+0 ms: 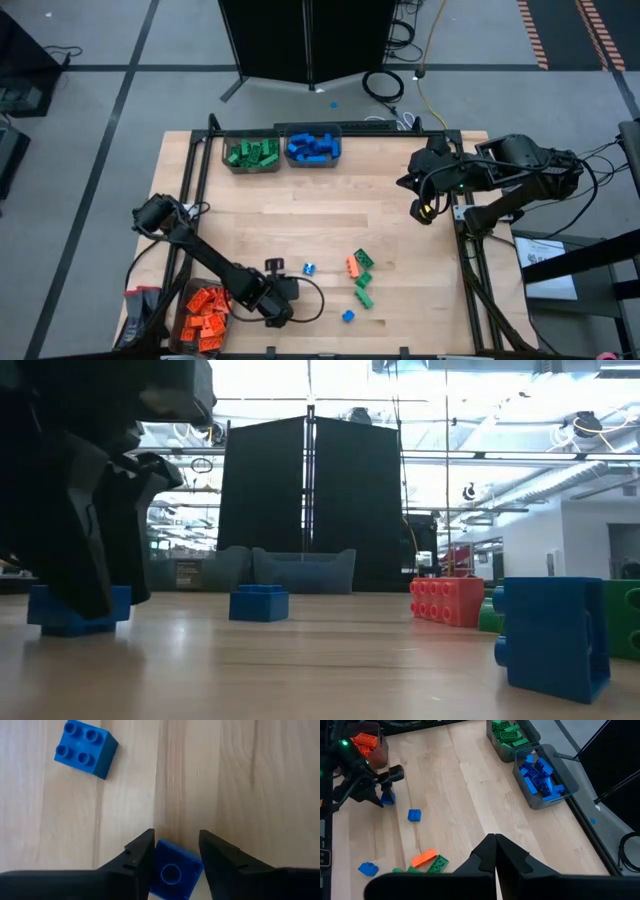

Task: Sort blocks
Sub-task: Put the blue gamepiece into the top right black bin

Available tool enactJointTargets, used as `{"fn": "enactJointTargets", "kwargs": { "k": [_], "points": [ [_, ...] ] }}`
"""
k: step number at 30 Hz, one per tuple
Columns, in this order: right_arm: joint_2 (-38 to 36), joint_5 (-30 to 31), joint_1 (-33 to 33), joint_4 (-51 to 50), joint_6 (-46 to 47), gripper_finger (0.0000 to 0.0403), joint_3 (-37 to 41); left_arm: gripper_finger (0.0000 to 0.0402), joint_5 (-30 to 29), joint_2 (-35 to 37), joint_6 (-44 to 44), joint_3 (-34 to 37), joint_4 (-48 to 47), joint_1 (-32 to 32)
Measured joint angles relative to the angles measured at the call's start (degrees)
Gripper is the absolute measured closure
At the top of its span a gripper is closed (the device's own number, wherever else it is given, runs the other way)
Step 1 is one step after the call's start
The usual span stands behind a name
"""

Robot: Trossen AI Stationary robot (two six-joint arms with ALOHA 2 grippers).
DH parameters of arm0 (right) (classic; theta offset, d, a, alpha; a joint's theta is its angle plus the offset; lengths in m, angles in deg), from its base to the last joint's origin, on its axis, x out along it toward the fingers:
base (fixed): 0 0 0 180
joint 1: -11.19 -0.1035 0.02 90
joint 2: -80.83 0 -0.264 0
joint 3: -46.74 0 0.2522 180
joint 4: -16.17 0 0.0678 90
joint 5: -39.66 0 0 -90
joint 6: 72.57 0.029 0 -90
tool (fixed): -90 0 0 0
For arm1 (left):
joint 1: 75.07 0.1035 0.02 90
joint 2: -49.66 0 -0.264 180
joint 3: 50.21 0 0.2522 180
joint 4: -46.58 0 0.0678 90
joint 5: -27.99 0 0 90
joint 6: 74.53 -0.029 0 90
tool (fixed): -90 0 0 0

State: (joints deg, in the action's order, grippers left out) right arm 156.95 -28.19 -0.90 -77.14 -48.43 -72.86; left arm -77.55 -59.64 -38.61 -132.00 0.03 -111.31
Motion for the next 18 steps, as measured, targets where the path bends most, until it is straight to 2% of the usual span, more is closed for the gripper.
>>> {"fn": "enactJointTargets", "kwargs": {
  "k": [10, 15, 18],
  "points": [
    [0.0, 0.0, -0.01, -0.04, 0.0, 0.0403, 0.0, 0.0342, 0.78, 0.15, -2.4, 0.2, -1.01, 3.87],
    [0.0, 0.0, -0.02, -0.04, 0.0, 0.0403, 0.0, 0.0354, 0.38, 3.68, -5.03, 0.17, -0.87, 5.45],
    [0.0, 0.0, -0.02, -0.04, 0.05, 0.0403, 0.0, 0.0354, -1.45, 7.17, -2.63, 0.05, -1.79, 6.22]
  ]
}}
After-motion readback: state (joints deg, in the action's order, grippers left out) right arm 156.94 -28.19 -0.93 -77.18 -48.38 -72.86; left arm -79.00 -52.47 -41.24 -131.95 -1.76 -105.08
